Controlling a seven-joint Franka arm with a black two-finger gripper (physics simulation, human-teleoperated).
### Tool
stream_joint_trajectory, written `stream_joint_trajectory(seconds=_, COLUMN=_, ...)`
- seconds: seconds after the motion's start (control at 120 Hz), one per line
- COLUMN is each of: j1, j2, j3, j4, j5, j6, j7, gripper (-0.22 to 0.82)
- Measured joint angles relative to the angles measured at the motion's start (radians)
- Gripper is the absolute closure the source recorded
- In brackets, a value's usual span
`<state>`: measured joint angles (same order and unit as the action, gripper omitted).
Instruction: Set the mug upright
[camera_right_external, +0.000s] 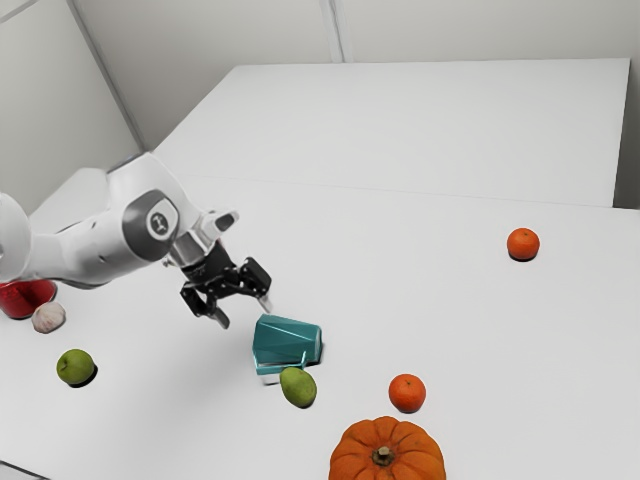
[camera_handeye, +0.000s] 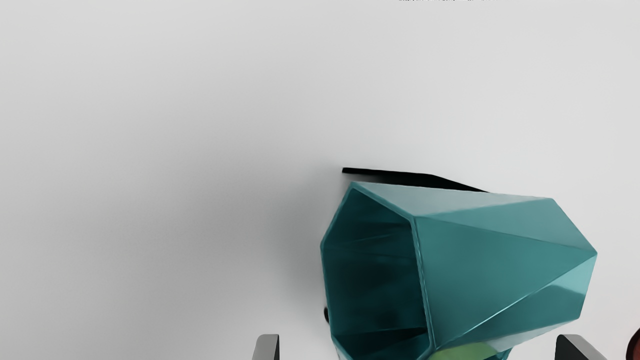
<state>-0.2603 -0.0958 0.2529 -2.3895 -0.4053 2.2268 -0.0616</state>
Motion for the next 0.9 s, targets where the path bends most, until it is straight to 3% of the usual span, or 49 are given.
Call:
stream_joint_trajectory(seconds=0.417, j1=-0.013, j2=0.091, j3=0.0, j4=-0.02, j5=-0.322, j6=0.117, j7=0.128, gripper=0.0)
stream_joint_trajectory(seconds=0.9, j1=-0.017, j2=0.109, j3=0.0, j4=-0.057, j5=-0.674, j6=0.095, j7=0.39, gripper=0.0)
